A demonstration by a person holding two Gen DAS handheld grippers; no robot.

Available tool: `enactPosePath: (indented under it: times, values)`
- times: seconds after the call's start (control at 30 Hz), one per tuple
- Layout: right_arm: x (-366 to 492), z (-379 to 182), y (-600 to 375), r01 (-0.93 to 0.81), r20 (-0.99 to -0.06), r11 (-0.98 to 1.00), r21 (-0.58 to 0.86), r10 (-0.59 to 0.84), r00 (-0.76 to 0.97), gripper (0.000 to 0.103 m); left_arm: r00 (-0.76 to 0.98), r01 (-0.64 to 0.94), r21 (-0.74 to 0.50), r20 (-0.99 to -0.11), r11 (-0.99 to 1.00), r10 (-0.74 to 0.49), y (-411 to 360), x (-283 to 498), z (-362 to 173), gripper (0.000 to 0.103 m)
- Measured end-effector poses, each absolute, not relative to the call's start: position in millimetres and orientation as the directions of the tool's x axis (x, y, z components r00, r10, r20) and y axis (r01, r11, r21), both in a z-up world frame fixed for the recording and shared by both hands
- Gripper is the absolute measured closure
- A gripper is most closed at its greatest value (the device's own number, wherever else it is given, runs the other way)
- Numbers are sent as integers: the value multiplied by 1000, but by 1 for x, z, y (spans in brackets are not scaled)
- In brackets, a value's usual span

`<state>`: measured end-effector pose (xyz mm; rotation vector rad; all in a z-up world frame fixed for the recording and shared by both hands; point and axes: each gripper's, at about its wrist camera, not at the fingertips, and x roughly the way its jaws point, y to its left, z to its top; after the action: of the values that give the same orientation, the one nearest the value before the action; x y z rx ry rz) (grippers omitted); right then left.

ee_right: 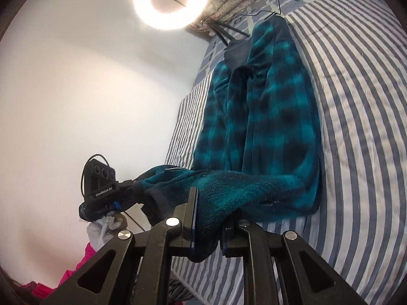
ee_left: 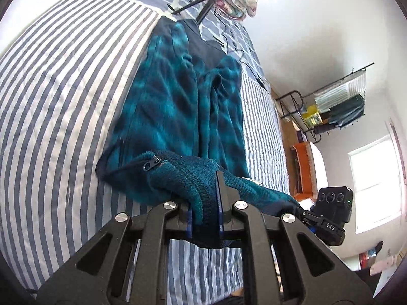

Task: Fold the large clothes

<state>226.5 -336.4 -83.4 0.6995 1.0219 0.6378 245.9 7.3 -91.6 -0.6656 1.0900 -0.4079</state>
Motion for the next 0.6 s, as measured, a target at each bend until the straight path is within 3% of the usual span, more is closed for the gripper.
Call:
enactPosePath:
  times: [0.6]
  values:
    - [329, -150, -330, -13, -618, 665, 747, 701, 356, 91, 368, -117, -603, -764, 789, -530, -6, 325, -166, 91]
